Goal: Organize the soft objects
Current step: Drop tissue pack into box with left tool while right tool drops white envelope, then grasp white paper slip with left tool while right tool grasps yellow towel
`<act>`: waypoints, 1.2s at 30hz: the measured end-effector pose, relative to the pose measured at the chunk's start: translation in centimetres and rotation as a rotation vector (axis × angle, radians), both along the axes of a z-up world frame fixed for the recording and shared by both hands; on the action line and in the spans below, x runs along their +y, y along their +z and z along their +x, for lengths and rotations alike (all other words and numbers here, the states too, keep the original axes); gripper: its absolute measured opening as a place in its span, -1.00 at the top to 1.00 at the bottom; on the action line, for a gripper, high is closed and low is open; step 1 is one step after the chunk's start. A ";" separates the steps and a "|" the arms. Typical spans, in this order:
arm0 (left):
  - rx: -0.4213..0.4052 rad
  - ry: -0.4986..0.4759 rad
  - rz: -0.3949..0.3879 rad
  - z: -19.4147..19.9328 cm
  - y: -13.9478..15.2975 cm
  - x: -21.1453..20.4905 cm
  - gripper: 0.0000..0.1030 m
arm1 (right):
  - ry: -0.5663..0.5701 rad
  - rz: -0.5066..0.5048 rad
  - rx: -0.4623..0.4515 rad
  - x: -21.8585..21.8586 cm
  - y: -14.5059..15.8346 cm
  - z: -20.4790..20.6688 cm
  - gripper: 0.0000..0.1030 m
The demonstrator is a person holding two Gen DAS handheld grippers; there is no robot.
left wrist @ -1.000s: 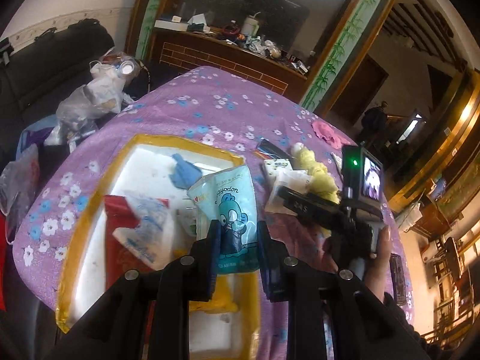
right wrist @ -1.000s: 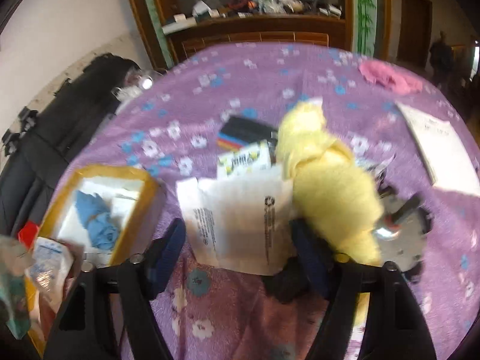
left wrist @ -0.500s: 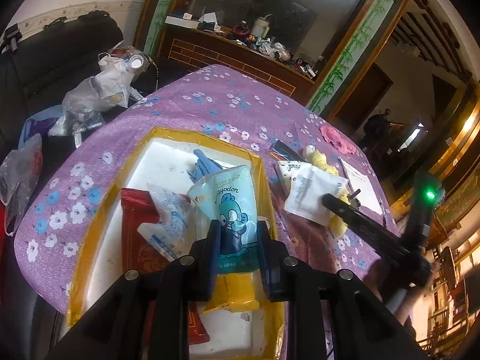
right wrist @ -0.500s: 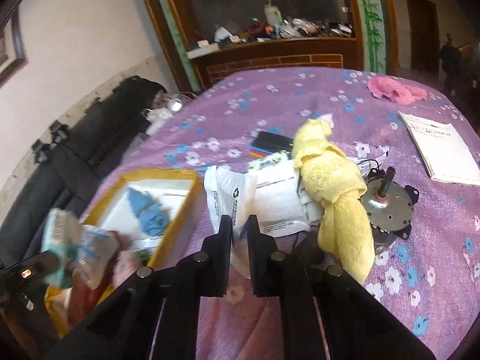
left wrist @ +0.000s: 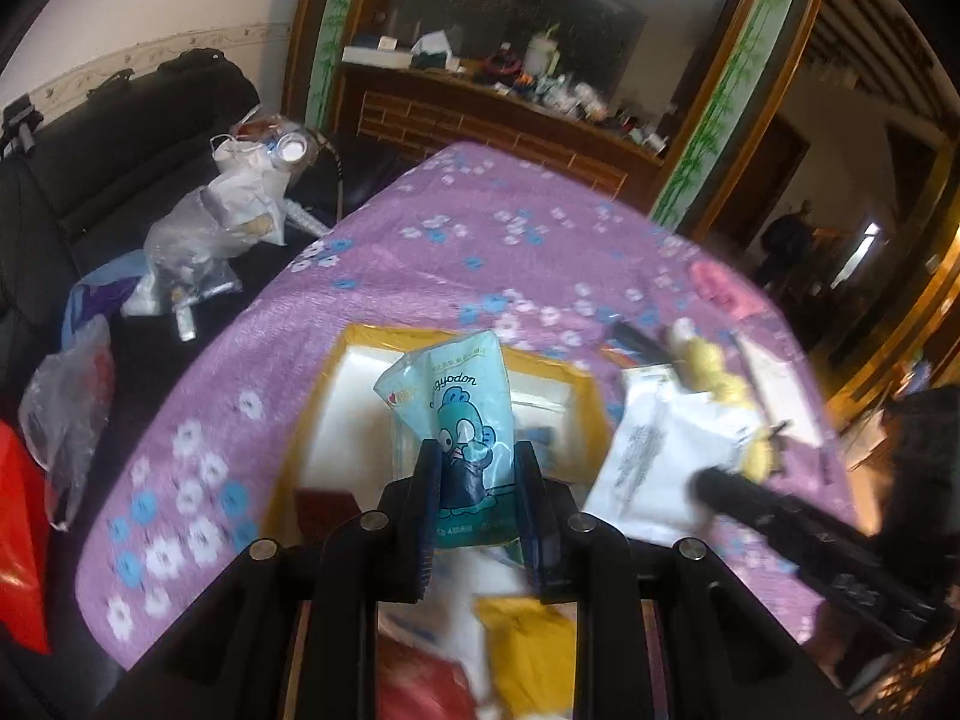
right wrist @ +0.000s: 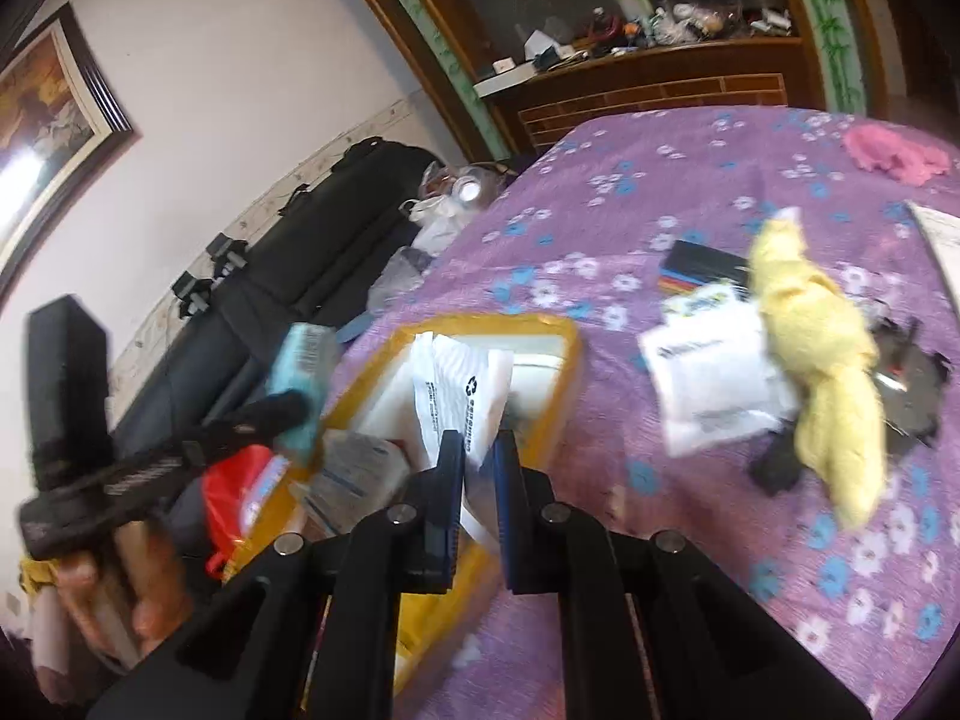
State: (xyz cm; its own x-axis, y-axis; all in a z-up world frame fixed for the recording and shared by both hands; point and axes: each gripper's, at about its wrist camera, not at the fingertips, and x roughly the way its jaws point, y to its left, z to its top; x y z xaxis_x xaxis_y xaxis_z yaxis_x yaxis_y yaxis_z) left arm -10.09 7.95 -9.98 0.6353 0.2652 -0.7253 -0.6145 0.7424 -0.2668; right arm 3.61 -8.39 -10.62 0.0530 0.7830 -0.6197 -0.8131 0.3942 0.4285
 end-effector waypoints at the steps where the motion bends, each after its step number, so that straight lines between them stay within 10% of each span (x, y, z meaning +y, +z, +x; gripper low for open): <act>1: 0.007 0.012 0.013 0.3 -0.3 0.6 0.55 | -0.002 -0.005 -0.013 0.6 0.0 0.1 0.80; 7: 0.141 0.013 0.019 1.9 -3.7 1.5 0.49 | 0.052 -0.119 0.043 4.5 -3.4 -0.4 0.79; 11: 0.158 0.005 -0.050 1.7 -5.1 1.7 -0.02 | 0.071 -0.122 0.038 4.4 -3.8 -1.3 0.67; 15: 0.085 0.048 -0.049 0.4 -3.9 1.1 -0.27 | 0.064 -0.056 0.067 2.4 -2.9 -0.9 0.00; 27: -0.068 -0.061 -0.037 0.8 1.3 -6.9 -0.58 | -0.094 -0.088 -0.055 -5.7 1.6 5.9 -0.21; 36: -0.033 -0.111 -0.046 2.8 1.2 -10.1 -0.58 | -0.156 -0.334 -0.093 -0.9 0.3 13.3 -0.35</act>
State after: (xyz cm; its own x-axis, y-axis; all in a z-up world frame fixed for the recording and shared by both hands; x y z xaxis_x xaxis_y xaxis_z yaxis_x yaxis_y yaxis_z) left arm -7.25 -2.14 -8.81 0.6826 0.1589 -0.7133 -0.5192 0.7923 -0.3204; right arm 16.89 -9.27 -10.34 0.2237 0.5165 -0.8266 -0.7618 0.6217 0.1824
